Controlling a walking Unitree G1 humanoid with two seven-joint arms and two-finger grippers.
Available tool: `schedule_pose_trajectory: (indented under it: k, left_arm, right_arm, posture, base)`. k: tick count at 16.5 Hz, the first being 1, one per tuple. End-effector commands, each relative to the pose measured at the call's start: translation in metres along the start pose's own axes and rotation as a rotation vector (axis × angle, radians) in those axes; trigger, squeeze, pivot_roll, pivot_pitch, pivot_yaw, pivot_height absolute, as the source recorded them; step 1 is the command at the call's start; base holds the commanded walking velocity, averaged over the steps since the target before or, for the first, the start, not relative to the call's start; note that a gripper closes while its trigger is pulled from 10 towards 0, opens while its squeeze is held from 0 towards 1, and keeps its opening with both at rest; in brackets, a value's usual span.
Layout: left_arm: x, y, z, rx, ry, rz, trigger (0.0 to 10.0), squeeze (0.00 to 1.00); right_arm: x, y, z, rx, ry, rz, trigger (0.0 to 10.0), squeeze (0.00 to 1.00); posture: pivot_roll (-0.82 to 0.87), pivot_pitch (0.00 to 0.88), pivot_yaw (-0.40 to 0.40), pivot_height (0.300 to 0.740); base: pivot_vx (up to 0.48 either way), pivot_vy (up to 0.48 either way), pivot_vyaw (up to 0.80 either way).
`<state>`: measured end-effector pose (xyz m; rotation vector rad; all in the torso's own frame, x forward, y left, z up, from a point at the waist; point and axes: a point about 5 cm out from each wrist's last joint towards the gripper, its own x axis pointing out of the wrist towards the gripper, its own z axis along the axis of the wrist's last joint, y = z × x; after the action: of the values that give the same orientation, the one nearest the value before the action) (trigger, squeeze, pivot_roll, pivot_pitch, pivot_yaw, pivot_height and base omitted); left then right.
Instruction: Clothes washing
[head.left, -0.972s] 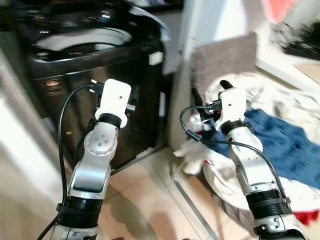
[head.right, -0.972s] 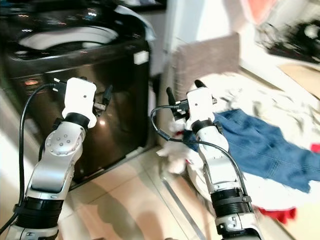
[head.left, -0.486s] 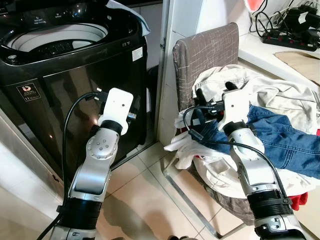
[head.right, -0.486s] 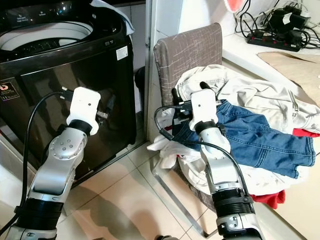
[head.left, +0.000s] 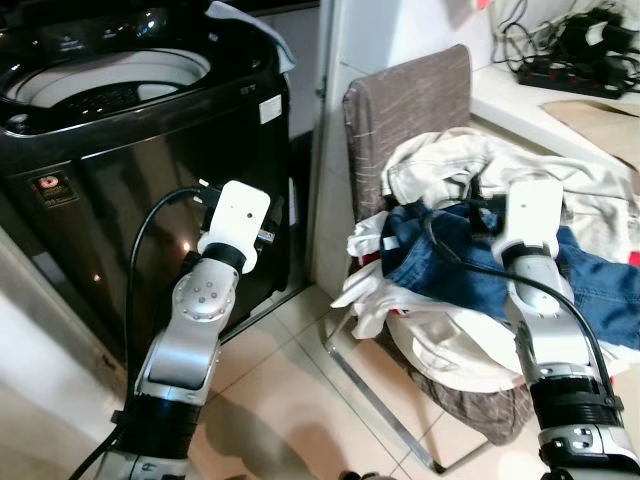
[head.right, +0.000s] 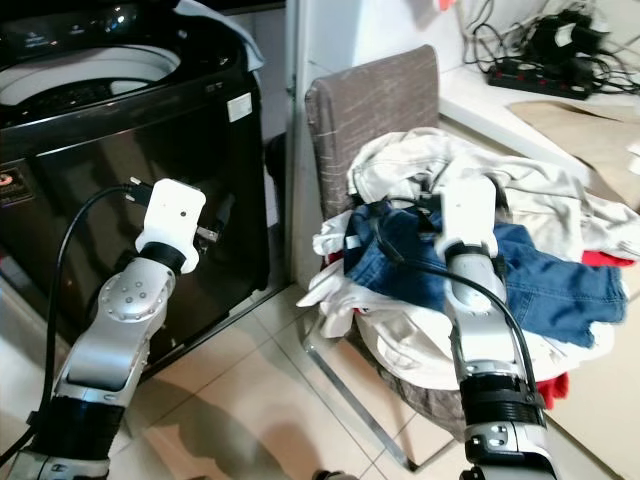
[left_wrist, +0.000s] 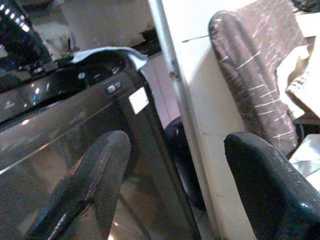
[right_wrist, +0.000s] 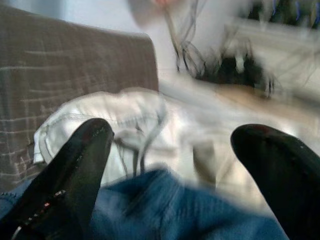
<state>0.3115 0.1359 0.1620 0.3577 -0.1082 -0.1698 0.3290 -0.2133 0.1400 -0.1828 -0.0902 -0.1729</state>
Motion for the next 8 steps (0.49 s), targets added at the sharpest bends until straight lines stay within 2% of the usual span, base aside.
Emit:
schedule_pose_trajectory:
  k: [1, 2, 4, 6, 8]
  left_arm:
    - [0.004, 0.001, 0.004, 0.014, -0.018, -0.013, 10.0, 0.00]
    - [0.006, 0.007, 0.006, 0.021, -0.024, -0.007, 10.0, 0.00]
    - [0.007, 0.008, 0.007, 0.028, -0.032, -0.012, 10.0, 0.00]
    - [0.010, 0.011, 0.010, 0.041, -0.047, -0.018, 10.0, 0.00]
    - [0.011, 0.014, 0.012, 0.050, -0.055, -0.019, 10.0, 0.00]
  right_arm:
    - [0.000, -0.002, -0.007, 0.124, 0.060, -0.020, 10.0, 0.00]
    - [0.002, 0.003, -0.001, 0.259, 0.064, -0.035, 10.0, 0.00]
    - [0.004, 0.007, 0.004, 0.308, 0.057, -0.042, 10.0, 0.00]
    - [0.013, 0.000, -0.016, 0.585, 0.220, -0.151, 10.0, 0.00]
    - [0.020, -0.004, -0.024, 0.673, 0.272, -0.184, 10.0, 0.00]
  posture:
    - [-0.02, 0.000, -0.025, 0.740]
    - [-0.03, 0.000, -0.017, 0.740]
    - [-0.03, 0.000, -0.011, 0.740]
    - [-0.03, 0.000, 0.003, 0.740]
    - [-0.02, 0.000, 0.015, 0.740]
  base:
    - [0.000, 0.000, 0.00]
    - [0.000, 0.000, 0.00]
    - [0.000, 0.000, 0.00]
    - [0.000, 0.000, 0.00]
    - [0.000, 0.000, 0.00]
